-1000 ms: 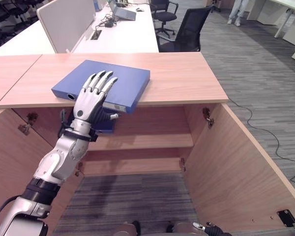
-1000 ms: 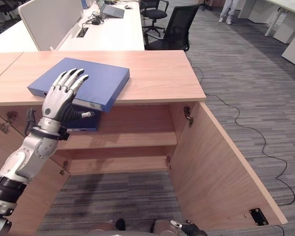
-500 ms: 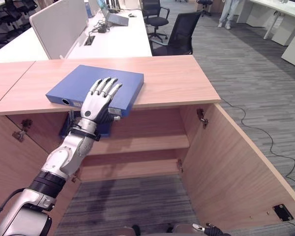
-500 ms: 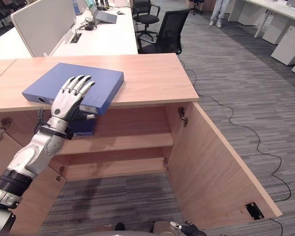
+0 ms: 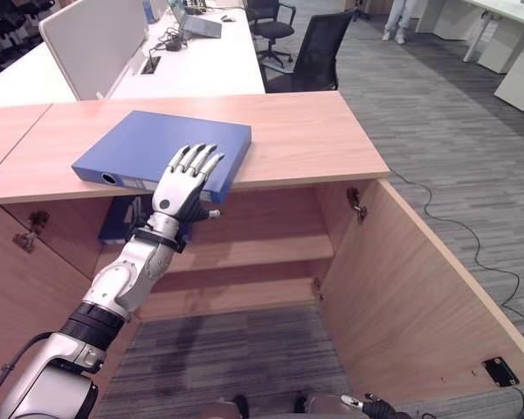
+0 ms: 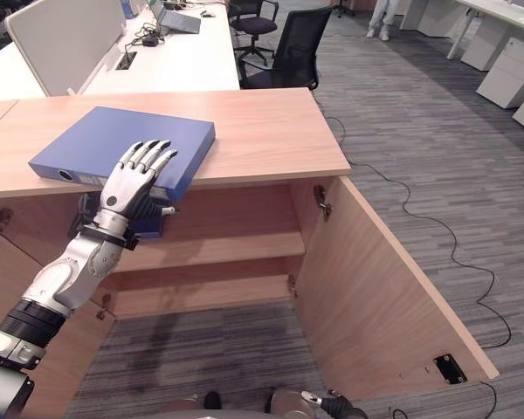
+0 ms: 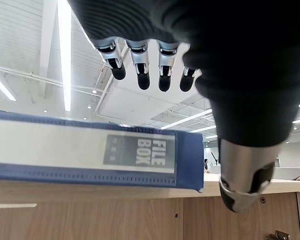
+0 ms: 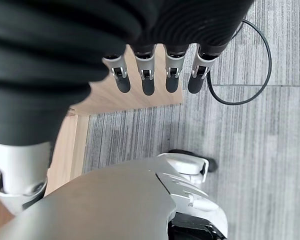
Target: Put the empty folder in the office cabinet
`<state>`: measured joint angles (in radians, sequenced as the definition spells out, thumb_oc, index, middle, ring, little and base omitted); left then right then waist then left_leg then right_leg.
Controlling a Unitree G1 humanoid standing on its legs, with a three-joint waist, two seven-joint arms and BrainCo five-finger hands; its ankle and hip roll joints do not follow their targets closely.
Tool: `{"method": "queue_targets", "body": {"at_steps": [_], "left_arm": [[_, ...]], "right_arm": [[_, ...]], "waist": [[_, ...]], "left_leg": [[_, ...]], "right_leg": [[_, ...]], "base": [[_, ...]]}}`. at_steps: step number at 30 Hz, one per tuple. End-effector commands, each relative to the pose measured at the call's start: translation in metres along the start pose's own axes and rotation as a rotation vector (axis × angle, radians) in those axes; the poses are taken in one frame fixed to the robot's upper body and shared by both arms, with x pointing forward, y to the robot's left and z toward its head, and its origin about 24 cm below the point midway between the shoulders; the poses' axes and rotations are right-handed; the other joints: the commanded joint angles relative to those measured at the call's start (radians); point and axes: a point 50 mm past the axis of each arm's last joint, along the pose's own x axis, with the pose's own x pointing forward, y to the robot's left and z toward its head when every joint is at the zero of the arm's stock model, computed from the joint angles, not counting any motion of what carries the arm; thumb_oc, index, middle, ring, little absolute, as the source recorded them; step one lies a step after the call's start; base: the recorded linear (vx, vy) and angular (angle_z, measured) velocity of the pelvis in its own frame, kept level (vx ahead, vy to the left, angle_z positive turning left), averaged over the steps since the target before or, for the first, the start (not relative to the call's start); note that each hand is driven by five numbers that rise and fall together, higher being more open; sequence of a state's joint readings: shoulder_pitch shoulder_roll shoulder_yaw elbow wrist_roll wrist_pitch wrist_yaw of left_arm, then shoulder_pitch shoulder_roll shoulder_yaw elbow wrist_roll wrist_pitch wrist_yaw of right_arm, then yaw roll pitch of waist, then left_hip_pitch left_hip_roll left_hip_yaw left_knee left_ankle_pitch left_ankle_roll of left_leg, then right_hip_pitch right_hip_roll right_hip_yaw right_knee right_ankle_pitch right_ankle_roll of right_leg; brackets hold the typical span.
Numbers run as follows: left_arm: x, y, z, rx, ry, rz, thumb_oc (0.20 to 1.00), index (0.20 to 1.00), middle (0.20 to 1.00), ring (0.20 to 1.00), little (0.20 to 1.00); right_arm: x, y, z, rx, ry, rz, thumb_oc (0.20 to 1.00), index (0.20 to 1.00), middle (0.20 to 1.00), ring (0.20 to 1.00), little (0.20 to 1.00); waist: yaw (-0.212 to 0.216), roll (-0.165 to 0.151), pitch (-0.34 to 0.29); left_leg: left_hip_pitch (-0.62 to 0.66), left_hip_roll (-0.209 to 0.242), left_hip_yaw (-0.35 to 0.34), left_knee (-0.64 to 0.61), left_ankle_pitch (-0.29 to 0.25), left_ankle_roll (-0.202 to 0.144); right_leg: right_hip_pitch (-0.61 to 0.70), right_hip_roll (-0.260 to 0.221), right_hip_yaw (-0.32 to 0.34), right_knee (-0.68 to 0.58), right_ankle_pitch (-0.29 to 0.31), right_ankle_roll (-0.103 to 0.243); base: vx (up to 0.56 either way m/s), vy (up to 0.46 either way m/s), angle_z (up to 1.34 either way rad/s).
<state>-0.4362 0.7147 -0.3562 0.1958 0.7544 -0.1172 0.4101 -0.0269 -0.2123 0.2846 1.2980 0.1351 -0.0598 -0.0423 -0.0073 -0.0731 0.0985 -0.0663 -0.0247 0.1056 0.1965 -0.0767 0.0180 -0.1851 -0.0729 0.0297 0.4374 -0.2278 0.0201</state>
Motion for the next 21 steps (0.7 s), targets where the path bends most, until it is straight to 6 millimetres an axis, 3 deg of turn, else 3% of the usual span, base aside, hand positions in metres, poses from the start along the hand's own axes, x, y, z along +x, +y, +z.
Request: {"method": "queue_targets", "body": {"at_steps": [1,21], "left_arm": [[0.028,0.026,-0.004,0.061,-0.005,0.121,1.000,1.000,1.000,1.000,1.000],[0.045,0.019,-0.027,0.252,0.077,0.076,1.000,1.000,1.000,1.000,1.000]], "right_arm": [[0.000,-0.003,0.001,-0.068,0.008,-0.008,1.000,1.000,1.000,1.000,1.000],[0.001,-0.007,0.004,-0.094,-0.002,-0.020,1.000,1.000,1.000,1.000,1.000]], "waist": [[-0.019,-0.009,0.014],[-0.037,-0.014,0.011]], "left_leg": [[-0.066,-0.007,-0.015,0.102,-0.114,0.070],[-0.090,0.000,0.001,0.113,-0.115,0.071]], "right_leg": [[0.067,-0.028,-0.028,-0.048,0.036,0.039],[0.037,-0.023,-0.001,-0.043,0.044,0.042]], "base": [[0.00,0.011,-0.05],[0.00,0.003,-0.02]]}}
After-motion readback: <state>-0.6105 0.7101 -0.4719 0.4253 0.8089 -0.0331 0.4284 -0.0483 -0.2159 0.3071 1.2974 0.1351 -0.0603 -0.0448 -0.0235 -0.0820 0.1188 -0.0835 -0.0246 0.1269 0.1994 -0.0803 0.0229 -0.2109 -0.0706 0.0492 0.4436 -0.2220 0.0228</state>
